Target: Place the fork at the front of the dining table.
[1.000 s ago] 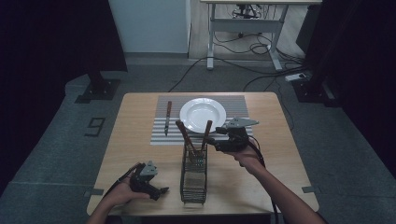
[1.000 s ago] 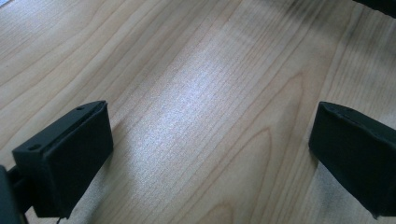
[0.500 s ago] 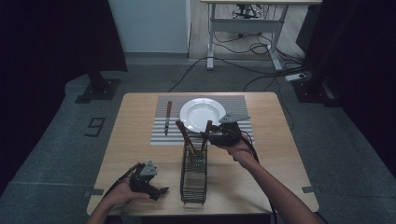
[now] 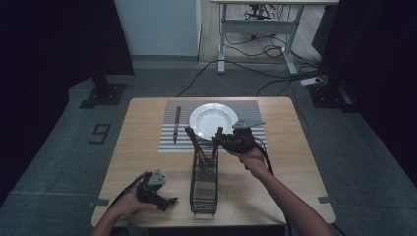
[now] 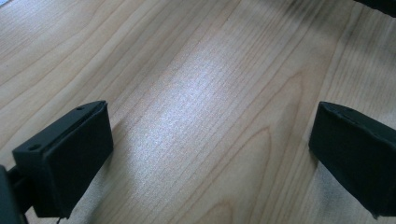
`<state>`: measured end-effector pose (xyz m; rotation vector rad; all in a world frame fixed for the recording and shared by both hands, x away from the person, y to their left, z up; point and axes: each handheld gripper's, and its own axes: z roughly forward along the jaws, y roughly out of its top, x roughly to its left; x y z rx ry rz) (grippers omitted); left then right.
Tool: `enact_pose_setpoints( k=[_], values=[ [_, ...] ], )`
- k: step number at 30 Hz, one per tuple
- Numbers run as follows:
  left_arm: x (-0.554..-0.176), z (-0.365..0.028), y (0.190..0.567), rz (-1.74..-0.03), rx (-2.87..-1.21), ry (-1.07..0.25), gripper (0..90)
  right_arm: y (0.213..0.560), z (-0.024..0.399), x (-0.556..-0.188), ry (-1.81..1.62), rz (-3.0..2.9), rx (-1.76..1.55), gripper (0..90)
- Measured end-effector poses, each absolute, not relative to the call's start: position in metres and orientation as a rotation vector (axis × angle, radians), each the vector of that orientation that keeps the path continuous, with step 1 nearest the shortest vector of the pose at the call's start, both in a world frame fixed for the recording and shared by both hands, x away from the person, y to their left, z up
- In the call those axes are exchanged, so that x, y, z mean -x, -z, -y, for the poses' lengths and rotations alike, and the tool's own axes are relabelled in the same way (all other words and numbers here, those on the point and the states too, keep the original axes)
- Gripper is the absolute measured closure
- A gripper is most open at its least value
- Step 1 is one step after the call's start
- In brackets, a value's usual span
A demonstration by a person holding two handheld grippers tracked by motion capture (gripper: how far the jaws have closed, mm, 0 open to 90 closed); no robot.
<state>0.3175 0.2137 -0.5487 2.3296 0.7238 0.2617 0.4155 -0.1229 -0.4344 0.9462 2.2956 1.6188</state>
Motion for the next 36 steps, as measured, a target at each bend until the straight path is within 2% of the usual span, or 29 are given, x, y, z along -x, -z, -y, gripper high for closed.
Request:
enact_pose_setpoints(
  k=[11,36],
  values=[
    [-0.318,-0.214,0.549,-0.723,-2.330,-0.261,0.0,0.426,0.121,-0.406,-1.674,-2.247,-0.908,79.8],
    [-0.318,-0.214,0.549,-0.719,-2.333,-0.262,0.0,0.370,0.152,-0.381,-1.866,-1.989,-0.790,80.3]
  ],
)
